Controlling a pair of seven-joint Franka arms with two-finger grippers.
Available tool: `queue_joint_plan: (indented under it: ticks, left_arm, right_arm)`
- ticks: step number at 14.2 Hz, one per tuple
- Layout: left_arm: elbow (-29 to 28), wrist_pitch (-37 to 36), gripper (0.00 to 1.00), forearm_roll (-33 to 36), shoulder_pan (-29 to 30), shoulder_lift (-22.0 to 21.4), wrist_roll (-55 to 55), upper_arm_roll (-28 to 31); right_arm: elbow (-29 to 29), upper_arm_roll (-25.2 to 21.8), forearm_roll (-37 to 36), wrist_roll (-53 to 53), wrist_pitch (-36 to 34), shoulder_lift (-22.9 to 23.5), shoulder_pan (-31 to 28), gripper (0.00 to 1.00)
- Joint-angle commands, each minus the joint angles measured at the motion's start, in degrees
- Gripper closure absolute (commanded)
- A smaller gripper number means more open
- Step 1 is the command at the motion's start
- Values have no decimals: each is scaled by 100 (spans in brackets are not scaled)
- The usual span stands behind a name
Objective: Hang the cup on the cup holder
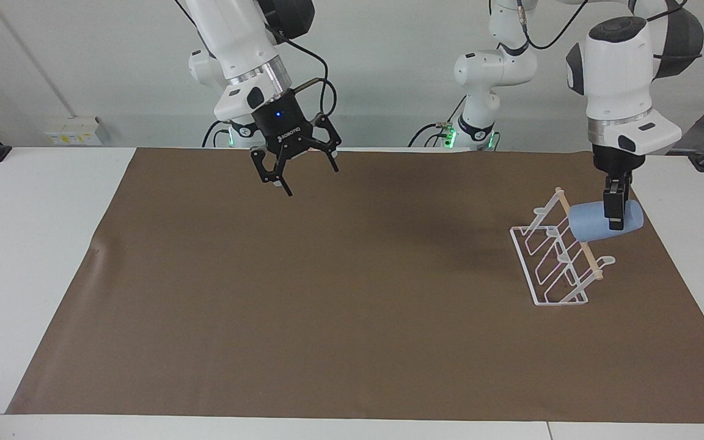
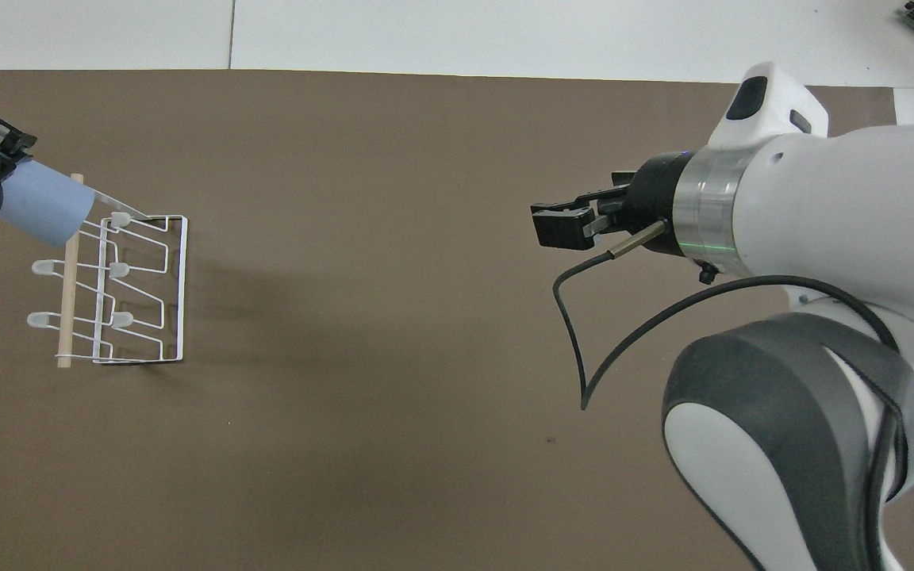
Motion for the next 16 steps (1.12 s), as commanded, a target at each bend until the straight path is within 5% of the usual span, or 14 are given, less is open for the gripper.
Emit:
queue_joint_plan:
  ticks: [1,10,16]
  left_arm:
    - [-118,137,100,204,47,-3,135,-34]
    - [-497,259,100,741,-120,32,-23,-42]
    - [-628,514,100,907,-217,146,-331,-42]
  right_arm:
    - [183,47,-479,-91,-478,7,-200,0]
    - [992,-5,-1271,-73,-2772,24,-990,0]
    - [686,3,-1298,-38,-3091,-142,-1720,0]
